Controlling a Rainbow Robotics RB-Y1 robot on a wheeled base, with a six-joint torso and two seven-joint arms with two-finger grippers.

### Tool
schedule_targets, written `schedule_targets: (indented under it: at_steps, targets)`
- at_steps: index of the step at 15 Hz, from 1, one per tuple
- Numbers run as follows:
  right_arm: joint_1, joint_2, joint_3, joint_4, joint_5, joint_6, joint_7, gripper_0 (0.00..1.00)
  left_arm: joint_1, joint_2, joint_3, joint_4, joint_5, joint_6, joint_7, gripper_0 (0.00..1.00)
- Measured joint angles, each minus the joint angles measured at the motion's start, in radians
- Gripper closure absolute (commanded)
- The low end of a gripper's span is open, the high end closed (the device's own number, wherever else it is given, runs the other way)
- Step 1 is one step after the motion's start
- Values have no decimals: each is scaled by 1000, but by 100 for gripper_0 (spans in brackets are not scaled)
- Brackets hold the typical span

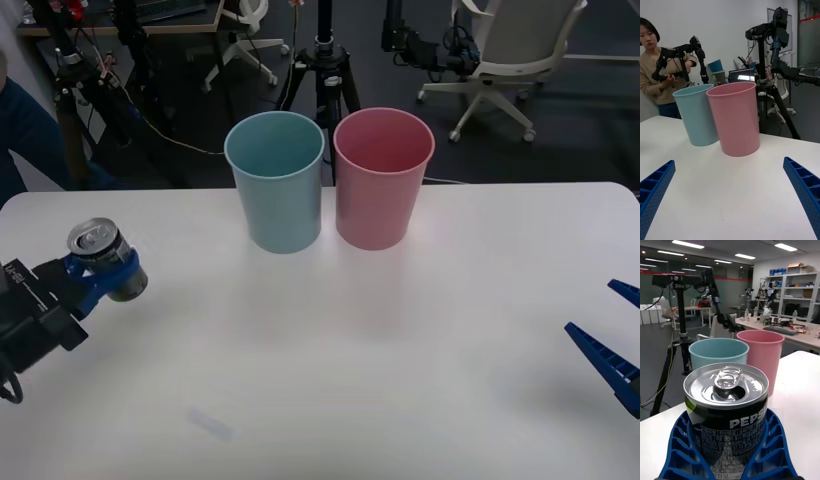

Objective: Grasp the object on the table and drop it into the matching bin: aluminum can to the light blue bin, PET bottle to the pink bin.

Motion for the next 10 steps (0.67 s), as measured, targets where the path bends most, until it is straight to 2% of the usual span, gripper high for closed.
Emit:
schedule_targets:
  at_steps: [4,6,10]
  targets:
    - [0,0,0,0,0,0,0,0,0,92,27,-80,39,29,39,95]
    - [0,0,0,0,0,0,0,0,-2,146,23,-124,67,80,46,95]
    - [0,0,0,0,0,0,0,0,-90,263,-76,-171,168,238,59,94]
